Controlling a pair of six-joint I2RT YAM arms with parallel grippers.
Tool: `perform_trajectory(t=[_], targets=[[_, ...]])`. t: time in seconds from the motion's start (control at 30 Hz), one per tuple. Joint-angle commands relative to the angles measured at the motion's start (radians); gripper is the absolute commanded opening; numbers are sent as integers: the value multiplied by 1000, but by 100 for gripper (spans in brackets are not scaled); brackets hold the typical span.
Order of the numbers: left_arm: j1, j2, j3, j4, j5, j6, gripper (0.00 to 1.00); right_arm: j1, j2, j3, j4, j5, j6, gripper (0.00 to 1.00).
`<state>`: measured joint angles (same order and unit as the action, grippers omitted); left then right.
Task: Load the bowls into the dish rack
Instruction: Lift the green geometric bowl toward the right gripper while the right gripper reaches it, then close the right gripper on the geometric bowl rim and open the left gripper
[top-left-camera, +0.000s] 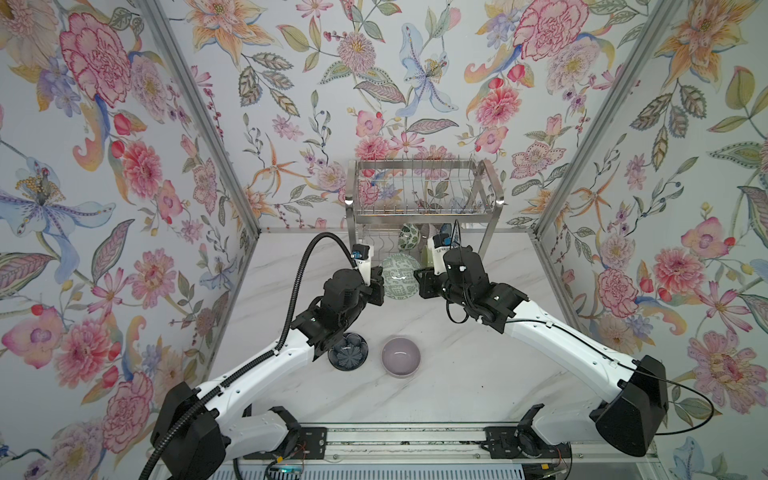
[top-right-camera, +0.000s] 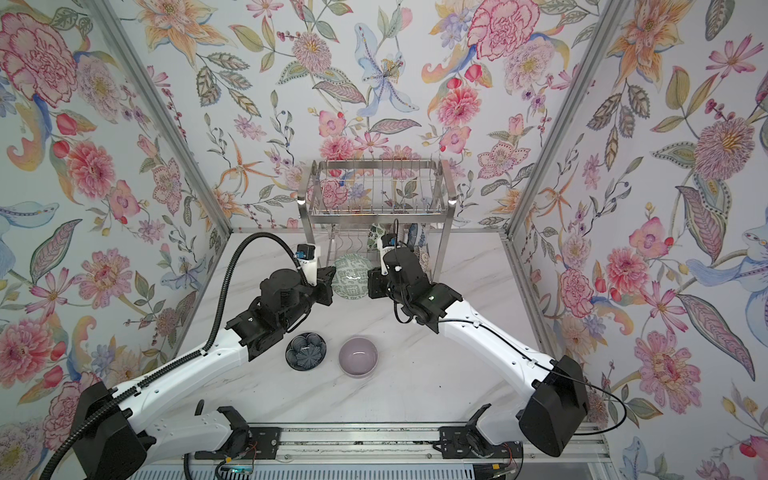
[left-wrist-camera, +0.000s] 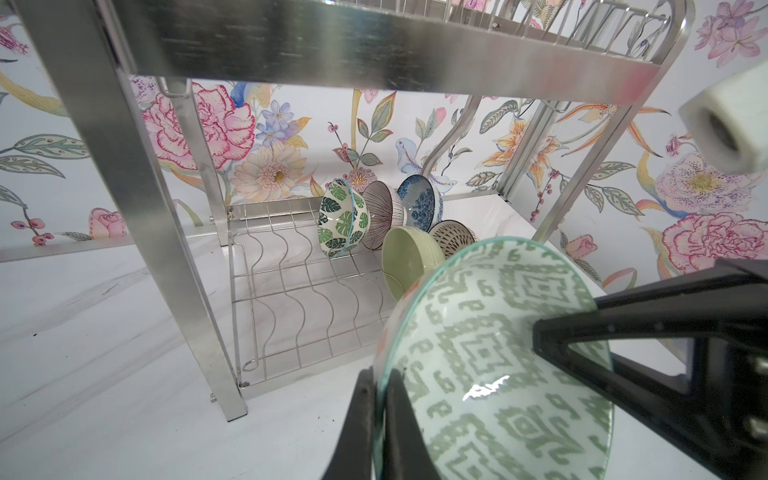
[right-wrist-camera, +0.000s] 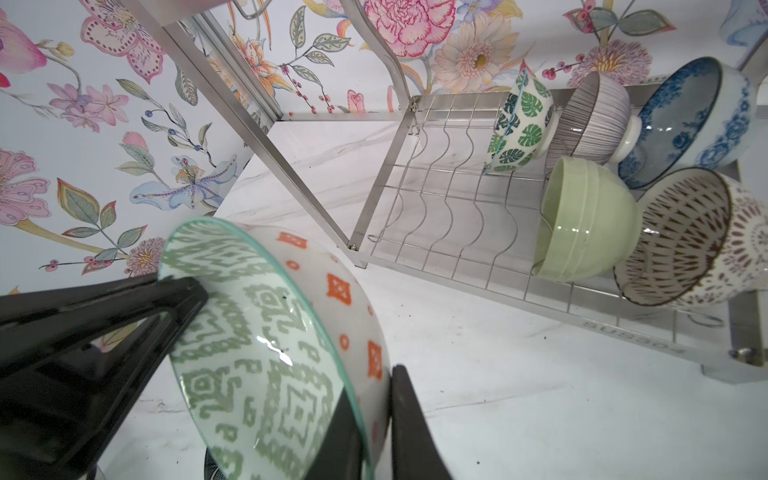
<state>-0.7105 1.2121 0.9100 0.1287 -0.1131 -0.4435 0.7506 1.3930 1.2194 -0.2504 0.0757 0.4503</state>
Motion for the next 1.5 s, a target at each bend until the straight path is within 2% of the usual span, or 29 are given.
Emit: perform_trajectory(t=[0.0, 0.1, 0.37, 0.4, 0.43, 0.5, 0.53, 0.6, 0.63, 0.83, 1.03, 1.17, 1.47], targets=[[-7, -23, 23, 65, 18, -1, 0, 7, 1, 29, 17, -28, 9, 8], [-8, -26, 26, 63, 21, 0, 0, 7, 2, 32, 18, -28, 10, 0], [-7, -20, 37, 38, 30, -1, 0, 7, -8, 35, 13, -13, -5, 0], [-7, -17, 43, 26, 39, 3, 6, 7, -12, 35, 9, -6, -11, 0], [-6, -12, 50, 12, 47, 10, 21, 5, -12, 36, 2, 3, -17, 0], [-6, 5, 91, -57, 64, 45, 60, 4, -17, 42, -21, 24, -32, 0], [-6, 11, 111, -94, 62, 63, 72, 2, -17, 46, -32, 34, -36, 0], [-6, 11, 143, -158, 42, 98, 92, -1, -18, 59, -64, 64, -57, 0], [-5, 2, 149, -177, 31, 110, 98, -1, -18, 63, -79, 80, -66, 0], [40, -105, 158, -284, -25, 141, 99, -1, -20, 90, -170, 188, -122, 0], [184, -190, 131, -417, -7, 121, 99, 36, 25, 174, -287, 382, -237, 0], [276, -200, 113, -467, 35, 102, 99, 87, 86, 239, -330, 536, -357, 0], [339, -182, 103, -479, 47, 101, 99, 180, 257, 331, -312, 814, -695, 0]])
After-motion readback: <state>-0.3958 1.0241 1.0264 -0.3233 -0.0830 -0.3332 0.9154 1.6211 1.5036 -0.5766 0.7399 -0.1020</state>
